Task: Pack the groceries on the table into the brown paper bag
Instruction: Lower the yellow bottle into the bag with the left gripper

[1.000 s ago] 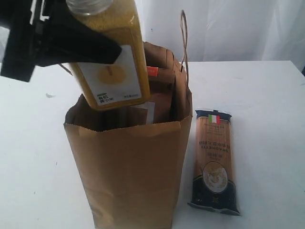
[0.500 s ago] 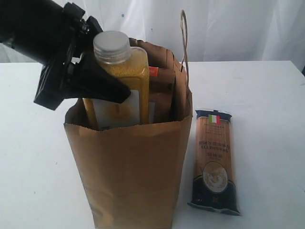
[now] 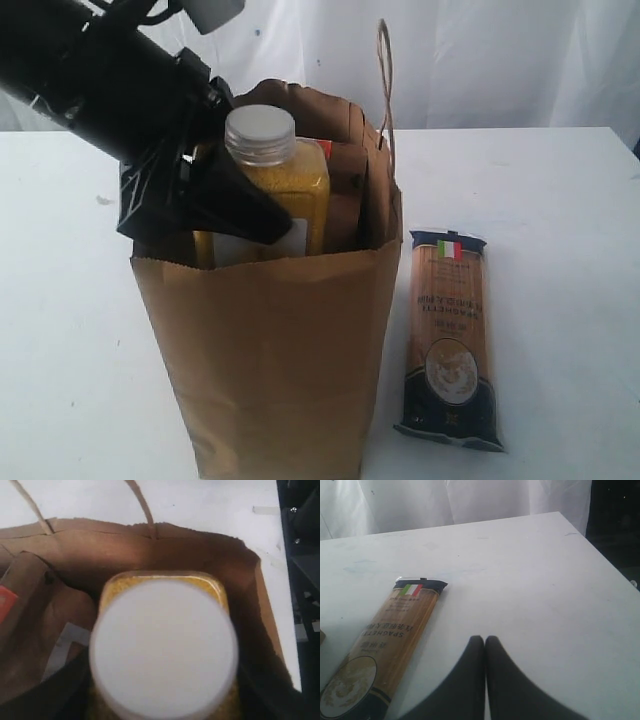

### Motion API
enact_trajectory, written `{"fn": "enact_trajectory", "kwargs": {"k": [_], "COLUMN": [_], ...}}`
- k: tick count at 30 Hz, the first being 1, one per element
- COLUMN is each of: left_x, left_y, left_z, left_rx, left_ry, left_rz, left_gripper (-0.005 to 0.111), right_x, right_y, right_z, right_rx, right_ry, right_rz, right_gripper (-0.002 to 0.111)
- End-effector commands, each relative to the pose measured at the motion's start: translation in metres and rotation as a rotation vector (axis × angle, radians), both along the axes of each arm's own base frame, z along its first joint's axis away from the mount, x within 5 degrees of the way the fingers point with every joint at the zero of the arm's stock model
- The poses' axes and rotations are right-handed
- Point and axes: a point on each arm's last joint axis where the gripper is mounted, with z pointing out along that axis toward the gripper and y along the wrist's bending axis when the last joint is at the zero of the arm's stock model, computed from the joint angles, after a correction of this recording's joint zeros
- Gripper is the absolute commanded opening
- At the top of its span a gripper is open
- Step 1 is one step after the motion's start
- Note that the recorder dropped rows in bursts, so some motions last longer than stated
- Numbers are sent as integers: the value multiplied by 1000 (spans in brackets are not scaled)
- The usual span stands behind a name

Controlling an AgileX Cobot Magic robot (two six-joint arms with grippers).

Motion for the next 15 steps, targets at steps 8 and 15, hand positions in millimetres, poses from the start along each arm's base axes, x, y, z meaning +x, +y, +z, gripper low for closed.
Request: {"fn": "enact_trajectory", "kwargs": {"k": [8,15], "left_x": [-6,-6], "left_y": [1,2], "left_z": [3,5], "left_rx": [6,-7], "left_ry": [83,64], "left_rz": [24,38], "left_gripper": [64,64], "right_x": [0,0], "right_y": [0,0], "right_z": [0,0], "right_rx": [4,4], "right_ry": [-10,-10], "right_rz": [-4,-4], "right_gripper": [0,0]}}
